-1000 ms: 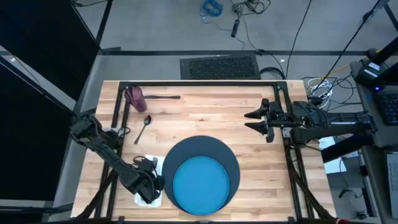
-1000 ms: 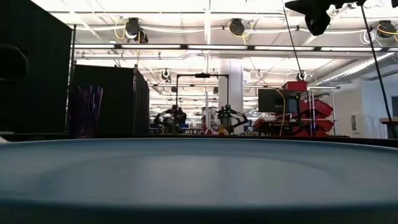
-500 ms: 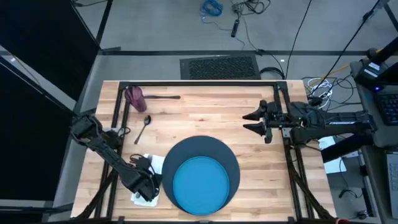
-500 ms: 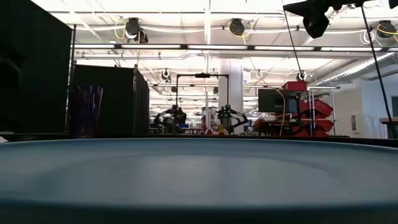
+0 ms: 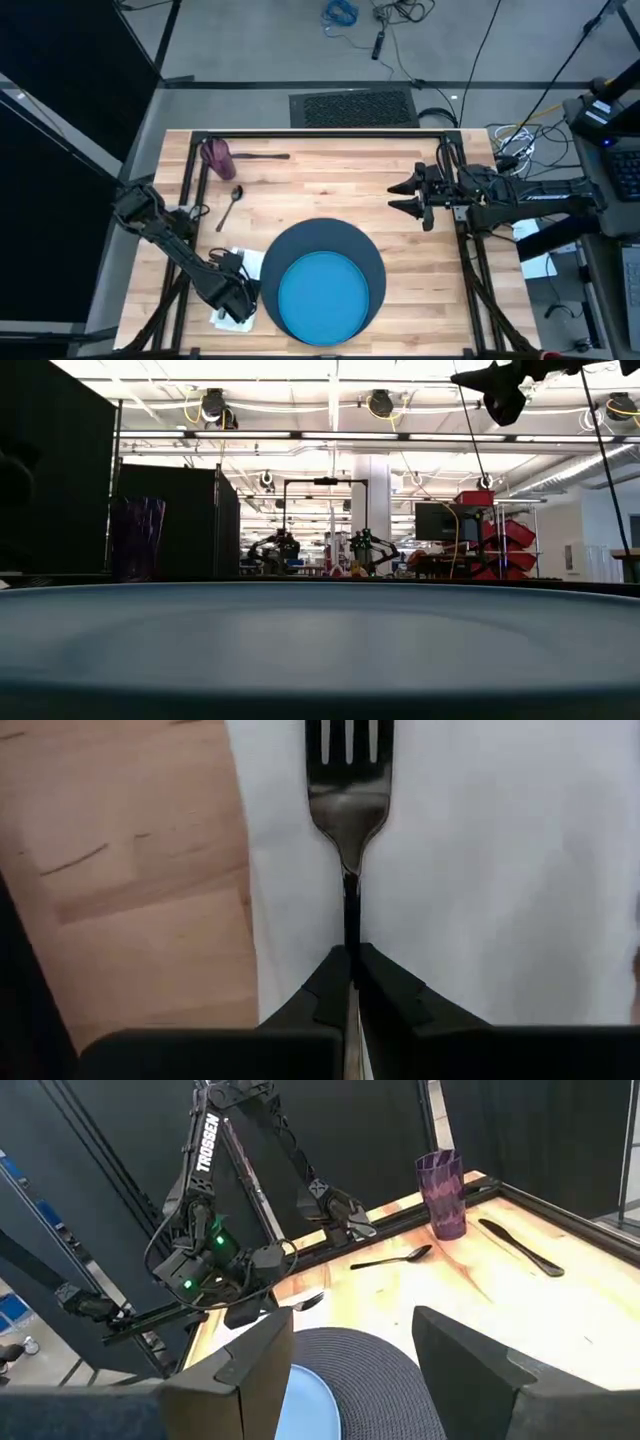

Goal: Set table place
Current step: Put the fork on the white table napkin

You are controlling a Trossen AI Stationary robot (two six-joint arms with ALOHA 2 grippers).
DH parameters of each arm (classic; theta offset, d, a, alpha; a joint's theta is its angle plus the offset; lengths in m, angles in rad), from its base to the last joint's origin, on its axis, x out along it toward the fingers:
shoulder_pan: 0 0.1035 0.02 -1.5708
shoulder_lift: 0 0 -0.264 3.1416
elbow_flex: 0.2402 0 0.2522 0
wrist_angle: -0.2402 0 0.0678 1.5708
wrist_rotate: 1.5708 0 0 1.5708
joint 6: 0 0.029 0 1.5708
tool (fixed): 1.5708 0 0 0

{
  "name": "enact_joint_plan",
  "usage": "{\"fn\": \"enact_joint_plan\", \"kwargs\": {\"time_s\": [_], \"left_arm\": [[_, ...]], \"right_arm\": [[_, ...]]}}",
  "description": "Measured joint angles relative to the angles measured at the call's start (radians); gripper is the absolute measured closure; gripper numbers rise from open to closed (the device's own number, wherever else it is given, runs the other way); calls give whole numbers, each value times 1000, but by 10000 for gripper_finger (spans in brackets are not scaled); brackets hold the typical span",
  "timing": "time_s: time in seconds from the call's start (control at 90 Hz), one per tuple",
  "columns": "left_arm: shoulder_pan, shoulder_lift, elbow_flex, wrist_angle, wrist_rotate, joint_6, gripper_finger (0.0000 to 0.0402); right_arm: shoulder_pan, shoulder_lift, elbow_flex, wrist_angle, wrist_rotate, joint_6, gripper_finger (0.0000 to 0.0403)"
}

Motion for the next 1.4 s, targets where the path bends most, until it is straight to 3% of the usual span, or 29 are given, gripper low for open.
{"fn": "enact_joint_plan", "kwargs": {"time_s": [0.756, 1.111, 1.4], "left_arm": [[46, -1, 40, 42, -40, 28, 401], [52, -1, 40, 63, -40, 23, 362], [77, -1, 40, 35, -43, 56, 358]], "right_arm": [[11, 0, 0, 0, -3, 22, 211], [39, 0, 0, 2, -3, 20, 211], [39, 0, 0, 2, -3, 19, 211]]}}
